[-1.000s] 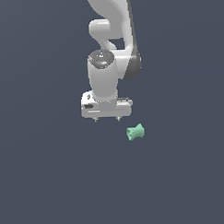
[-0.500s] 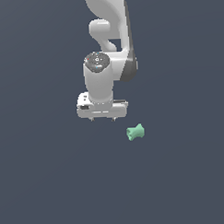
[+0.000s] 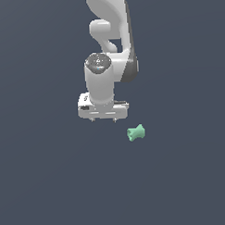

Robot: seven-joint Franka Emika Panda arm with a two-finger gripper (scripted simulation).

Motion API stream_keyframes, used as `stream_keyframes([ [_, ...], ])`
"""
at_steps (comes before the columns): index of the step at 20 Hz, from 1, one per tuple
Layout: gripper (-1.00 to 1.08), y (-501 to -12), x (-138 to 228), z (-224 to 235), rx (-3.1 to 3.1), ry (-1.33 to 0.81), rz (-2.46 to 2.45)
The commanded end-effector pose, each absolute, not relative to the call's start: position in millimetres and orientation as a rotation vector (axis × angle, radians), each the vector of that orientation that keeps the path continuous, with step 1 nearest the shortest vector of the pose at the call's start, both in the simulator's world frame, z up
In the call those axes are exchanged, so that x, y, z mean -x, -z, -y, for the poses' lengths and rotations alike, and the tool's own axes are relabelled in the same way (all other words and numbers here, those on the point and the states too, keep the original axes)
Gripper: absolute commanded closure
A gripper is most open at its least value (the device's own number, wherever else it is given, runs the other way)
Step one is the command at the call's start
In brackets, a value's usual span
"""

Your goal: Pick up the object and move it to a goal position.

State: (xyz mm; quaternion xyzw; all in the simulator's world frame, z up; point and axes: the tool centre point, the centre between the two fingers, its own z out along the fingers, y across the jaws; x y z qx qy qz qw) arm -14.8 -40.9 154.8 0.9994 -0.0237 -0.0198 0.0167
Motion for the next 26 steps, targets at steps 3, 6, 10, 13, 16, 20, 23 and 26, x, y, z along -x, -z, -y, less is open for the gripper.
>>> stream_keyframes([
  [3, -0.92, -152.9, 13.5, 34.9, -3.106, 0.058, 0.14],
  [6, -0.92, -151.1, 12.5, 29.6, -3.103, 0.055, 0.204],
  [10, -0.92, -148.1, 10.7, 20.4, -3.096, 0.05, 0.311],
  [13, -0.92, -145.3, 9.3, 12.1, -3.086, 0.046, 0.409],
  [16, -0.92, -142.4, 7.9, 3.1, -3.072, 0.042, 0.513],
  [20, -0.92, -138.5, 6.3, -8.8, -3.048, 0.036, 0.651],
  [23, -0.92, -135.6, 5.2, -17.7, -3.026, 0.032, 0.754],
  [26, -0.92, -132.7, 4.3, -26.7, -3.001, 0.029, 0.856],
])
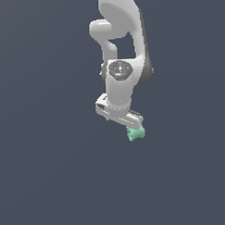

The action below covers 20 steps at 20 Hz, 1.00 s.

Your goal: Pick up the object and move it to a goal position.

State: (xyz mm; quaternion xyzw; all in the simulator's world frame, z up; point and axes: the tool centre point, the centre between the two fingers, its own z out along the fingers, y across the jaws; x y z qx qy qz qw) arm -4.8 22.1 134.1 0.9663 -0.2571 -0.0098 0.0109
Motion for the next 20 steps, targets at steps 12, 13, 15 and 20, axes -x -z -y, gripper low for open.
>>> stream_keyframes([
  [12, -0.92, -121.1, 2.0, -62.4, -2.866, 0.016, 1.254],
  [13, -0.92, -120.1, 1.9, -65.4, -2.852, 0.015, 1.287],
  [15, -0.92, -118.2, 1.8, -71.3, -2.824, 0.013, 1.351],
  [20, -0.92, -113.4, 1.7, -86.2, -2.746, 0.009, 1.509],
])
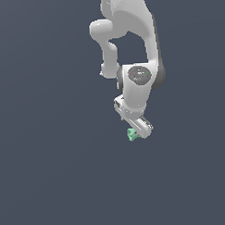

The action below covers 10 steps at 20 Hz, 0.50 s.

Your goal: Pick up the object and move it to a goal position.

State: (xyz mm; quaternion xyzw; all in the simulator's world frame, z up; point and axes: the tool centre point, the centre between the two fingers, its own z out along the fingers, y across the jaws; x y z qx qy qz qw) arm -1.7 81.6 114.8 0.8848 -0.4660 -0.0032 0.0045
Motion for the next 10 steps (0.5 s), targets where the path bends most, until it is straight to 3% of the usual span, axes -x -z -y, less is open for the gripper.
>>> stream_keyframes([
  [1, -0.92, -112.4, 1.8, -89.1, -2.73, 0.008, 1.54],
  [10, -0.92, -105.7, 2.4, -110.0, -2.603, 0.002, 1.754],
])
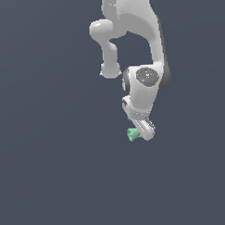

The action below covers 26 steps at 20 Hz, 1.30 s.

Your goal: Pick up the object and move it to a goal position.

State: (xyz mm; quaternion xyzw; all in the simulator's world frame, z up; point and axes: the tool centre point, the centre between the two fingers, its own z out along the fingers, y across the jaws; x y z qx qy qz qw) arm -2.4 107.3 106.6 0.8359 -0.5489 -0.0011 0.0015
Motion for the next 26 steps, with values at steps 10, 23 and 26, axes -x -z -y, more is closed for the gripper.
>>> stream_keyframes([
  [10, -0.92, -102.9, 3.0, -119.0, -2.544, 0.0, 1.843],
  [23, -0.92, -63.1, 4.3, -118.6, -2.544, 0.0, 1.844],
  [26, -0.92, -54.7, 3.9, -118.7, -2.543, 0.0, 1.845],
])
